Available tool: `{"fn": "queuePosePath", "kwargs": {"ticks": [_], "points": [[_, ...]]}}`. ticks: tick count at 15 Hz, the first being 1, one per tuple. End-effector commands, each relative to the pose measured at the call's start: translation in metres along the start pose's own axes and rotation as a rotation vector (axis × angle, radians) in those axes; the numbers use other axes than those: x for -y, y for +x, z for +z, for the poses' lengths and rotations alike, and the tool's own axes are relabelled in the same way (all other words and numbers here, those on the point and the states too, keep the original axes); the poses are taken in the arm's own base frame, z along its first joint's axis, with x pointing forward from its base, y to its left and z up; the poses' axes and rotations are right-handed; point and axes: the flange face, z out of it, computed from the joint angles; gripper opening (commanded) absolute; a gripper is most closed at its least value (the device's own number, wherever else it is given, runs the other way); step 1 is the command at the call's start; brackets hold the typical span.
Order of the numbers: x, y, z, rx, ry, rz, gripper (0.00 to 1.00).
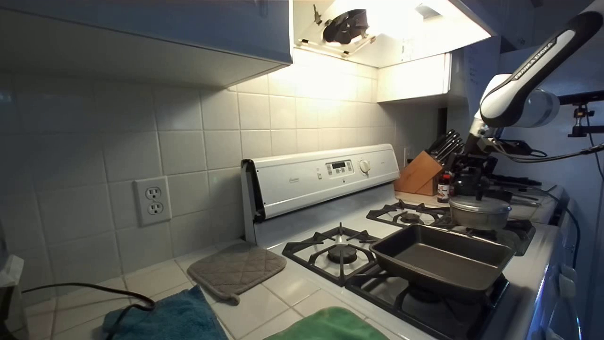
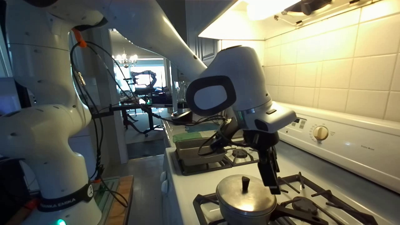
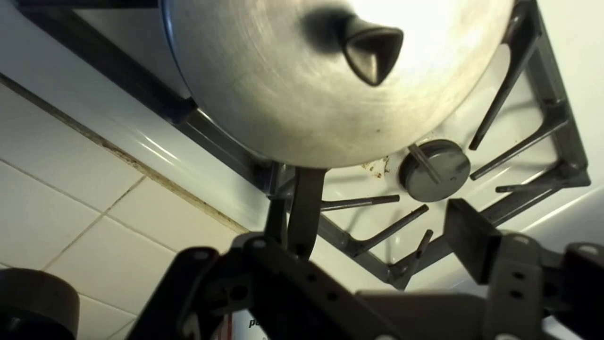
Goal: Put the metal lid on the metal pot the move it forward
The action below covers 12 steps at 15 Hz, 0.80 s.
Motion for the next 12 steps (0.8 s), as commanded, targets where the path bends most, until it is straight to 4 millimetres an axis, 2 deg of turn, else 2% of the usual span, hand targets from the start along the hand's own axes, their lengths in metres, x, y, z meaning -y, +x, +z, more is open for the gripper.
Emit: {"fn": "queuePosePath", "kwargs": {"ticks": [1,8,9,12], "points": [[-0.001,0.031,0.023,-0.027,0.010,0.111,0.54],[0.008,0.055,0.056,-0.023,0.060,0.231,0.05],[0.009,0.056,0.061,-0.021,0.066,0.234,0.01],[0.012,0.061,0.073,-0.017,0.073,0.251,0.00]]}}
